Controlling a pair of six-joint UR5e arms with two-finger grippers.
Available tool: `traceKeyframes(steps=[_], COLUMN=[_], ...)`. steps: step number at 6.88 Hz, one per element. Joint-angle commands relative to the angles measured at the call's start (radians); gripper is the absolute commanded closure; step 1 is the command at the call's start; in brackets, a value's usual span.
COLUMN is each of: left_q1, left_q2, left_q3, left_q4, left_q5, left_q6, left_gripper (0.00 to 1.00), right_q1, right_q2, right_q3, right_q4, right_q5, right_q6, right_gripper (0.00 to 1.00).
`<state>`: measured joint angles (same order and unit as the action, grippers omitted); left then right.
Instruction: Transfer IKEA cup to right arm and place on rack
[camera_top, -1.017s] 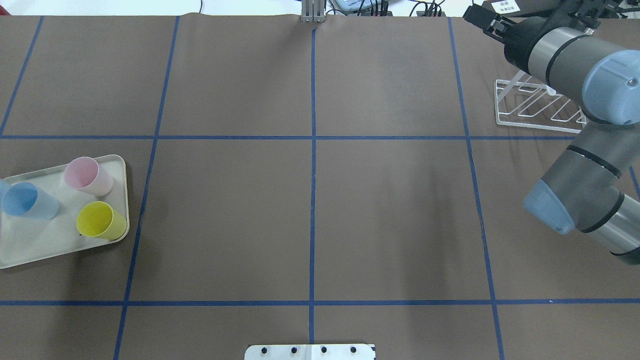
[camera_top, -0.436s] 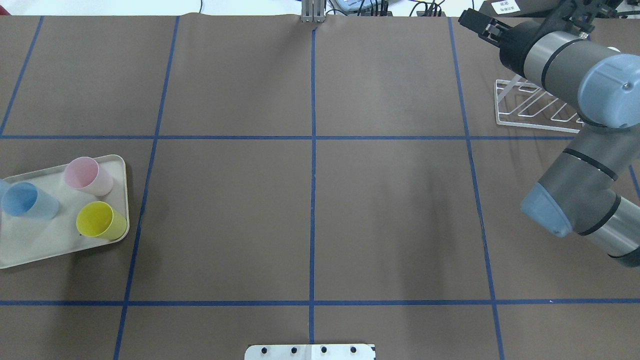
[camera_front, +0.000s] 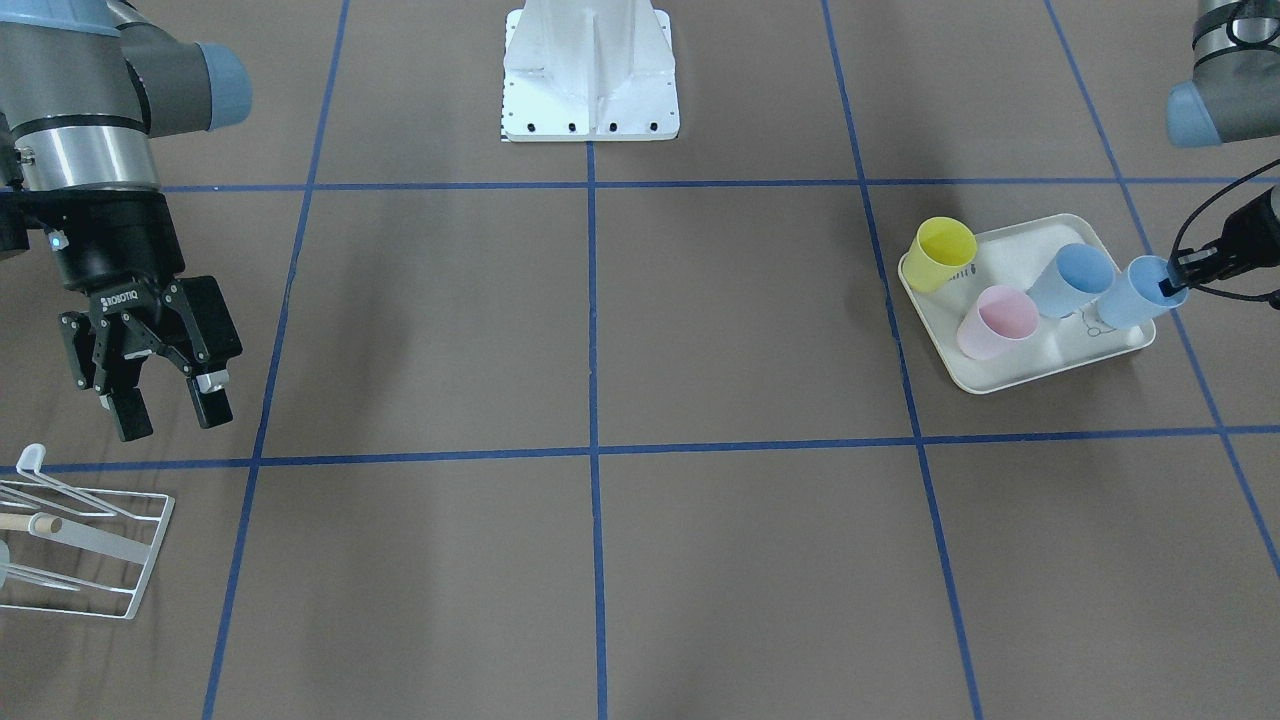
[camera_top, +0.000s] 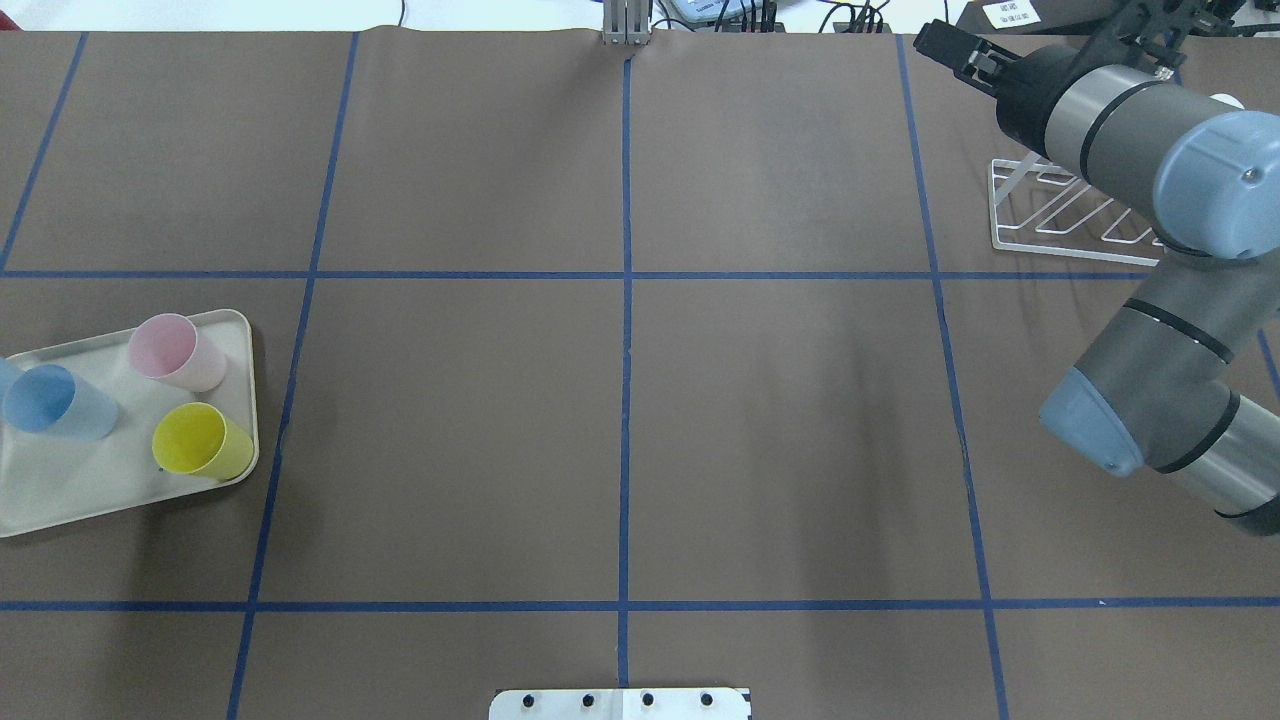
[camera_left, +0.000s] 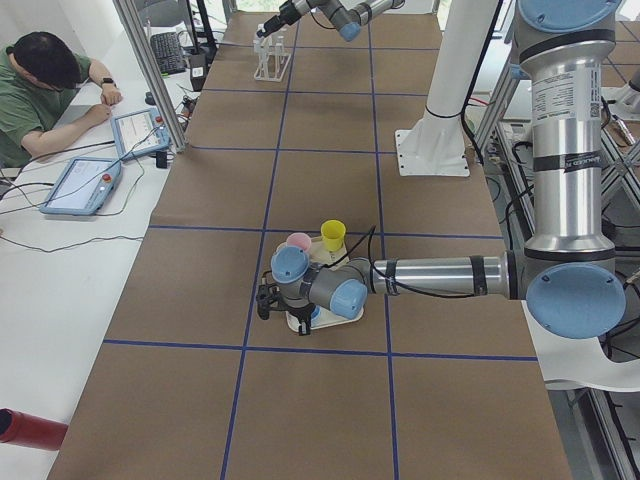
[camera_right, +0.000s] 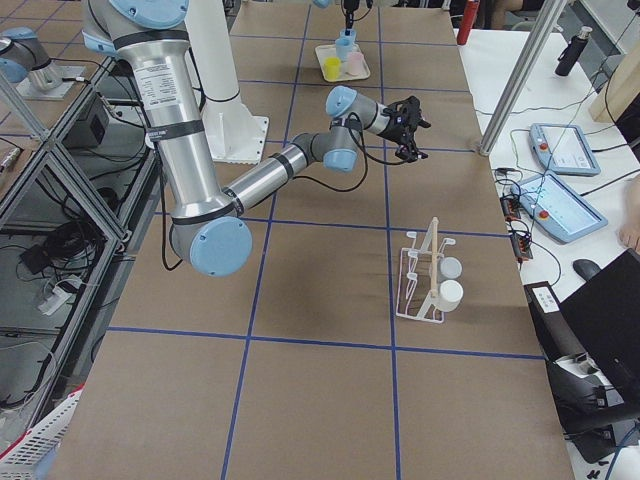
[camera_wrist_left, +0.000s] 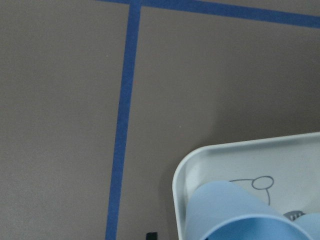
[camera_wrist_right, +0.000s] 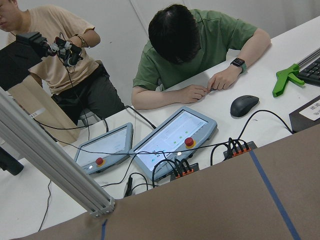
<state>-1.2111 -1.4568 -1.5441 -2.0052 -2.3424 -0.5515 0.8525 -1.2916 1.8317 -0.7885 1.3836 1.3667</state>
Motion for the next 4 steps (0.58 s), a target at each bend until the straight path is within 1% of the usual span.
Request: traceKeyframes(steps=[1,2,3,4], left_q1=[-0.002,-0.02,-0.086,-0.131], left_q2=[0.013,0.01,0.009,0.003], left_q3=[-0.013,-0.028,-0.042,-0.069], left_q4=[-0.014,-0.006,0.002,0.076], left_q5=[-0.009,-0.011,-0.026,-0.059], left_q6=[0.001,0.002,0.005,0.013], left_gripper=[1.0,1.0,1.0,1.0], right_q1=[-0.001,-0.001,-0.001,-0.001], right_q2=[0.0,-0.002,-0.002,-0.003], right_q3=[0.003,0.0,0.0,0.001], right_q4=[0.0,0.0,0.0,0.002], right_q5=[0.0,0.0,0.002,0.006], right_q6=[0.0,0.0,-0.001,-0.001], right_gripper=[0.01,0.0,0.0,0.0])
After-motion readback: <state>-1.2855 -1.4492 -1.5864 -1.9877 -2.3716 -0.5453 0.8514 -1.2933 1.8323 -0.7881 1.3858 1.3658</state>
